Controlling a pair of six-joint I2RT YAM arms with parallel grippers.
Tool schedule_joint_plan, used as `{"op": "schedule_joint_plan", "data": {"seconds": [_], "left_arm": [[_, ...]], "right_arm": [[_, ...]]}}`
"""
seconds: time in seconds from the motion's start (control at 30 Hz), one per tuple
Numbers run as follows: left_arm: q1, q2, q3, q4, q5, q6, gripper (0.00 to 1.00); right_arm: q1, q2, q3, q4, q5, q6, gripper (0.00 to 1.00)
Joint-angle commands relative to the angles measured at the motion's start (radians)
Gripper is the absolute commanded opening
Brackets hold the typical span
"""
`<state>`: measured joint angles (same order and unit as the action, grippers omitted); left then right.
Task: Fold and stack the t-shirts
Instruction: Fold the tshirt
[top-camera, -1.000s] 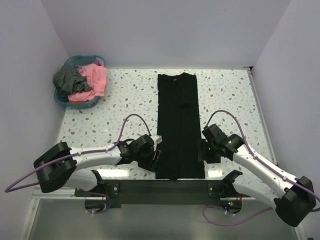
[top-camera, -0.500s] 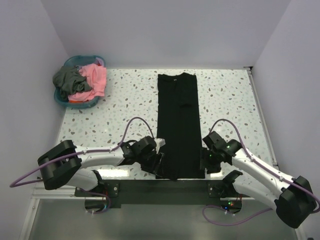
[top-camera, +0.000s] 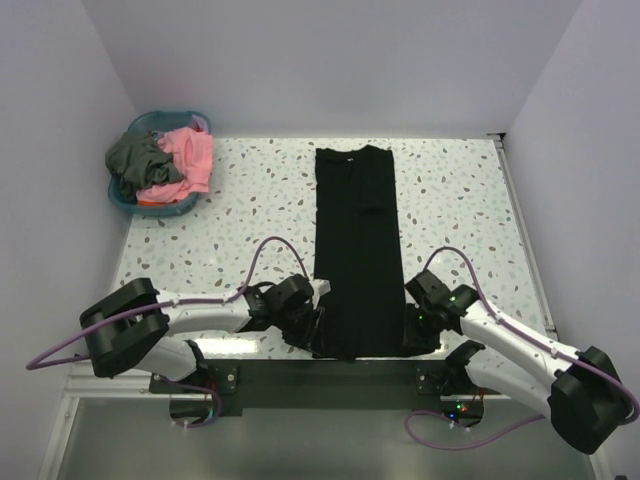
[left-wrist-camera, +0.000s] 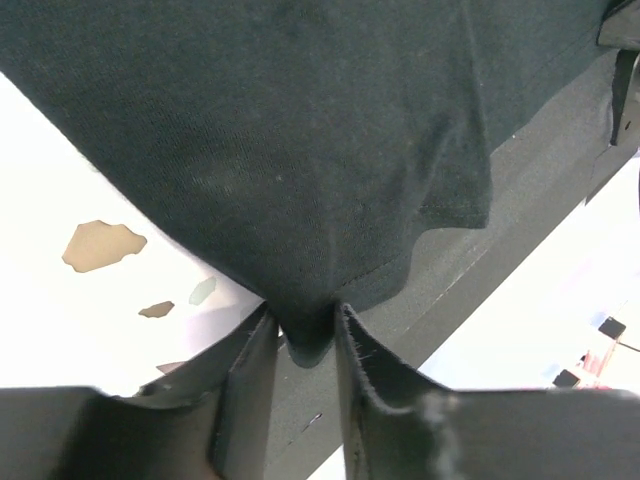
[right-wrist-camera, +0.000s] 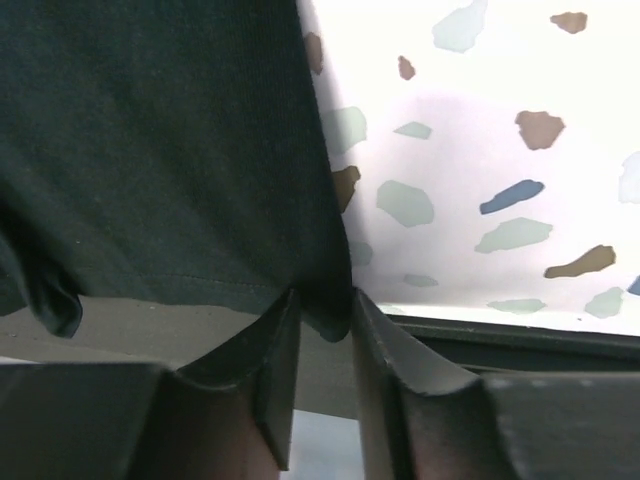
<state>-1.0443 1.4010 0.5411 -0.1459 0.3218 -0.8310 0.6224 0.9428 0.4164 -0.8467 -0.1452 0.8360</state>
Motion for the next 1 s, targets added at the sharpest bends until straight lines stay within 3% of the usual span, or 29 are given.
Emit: {"op": "schedule_joint_plan", "data": {"seconds": [0.0, 0.17, 0.3, 0.5, 0.7, 0.97], "left_arm": [[-0.011, 0.039, 0.006, -0.038, -0.049, 0.003, 0.28], [-0.01, 0.021, 0.062, -0.067, -0.052, 0.007, 0.12], [0.0, 0.007, 0.17, -0.15, -0.069, 0.038, 0.0], [0.105, -0.002, 0.298, -0.202, -0.067, 0.079, 0.0], [0.229, 0.094, 0.43, -0.175, -0.087, 0.133, 0.0], [0.319, 0.253, 0.549, -0.064, -0.156, 0.104, 0.0]], "right_arm": [[0.005, 0.004, 0.018, 0.097, -0.024, 0.04, 0.23], [0.003, -0.006, 0.087, 0.051, -0.001, 0.014, 0.0], [0.003, -0.012, 0.22, 0.006, 0.033, -0.02, 0.0], [0.004, 0.031, 0.355, -0.032, 0.131, -0.073, 0.0], [-0.007, 0.165, 0.439, 0.096, 0.232, -0.12, 0.0], [-0.107, 0.366, 0.519, 0.395, 0.343, -0.164, 0.0]]}}
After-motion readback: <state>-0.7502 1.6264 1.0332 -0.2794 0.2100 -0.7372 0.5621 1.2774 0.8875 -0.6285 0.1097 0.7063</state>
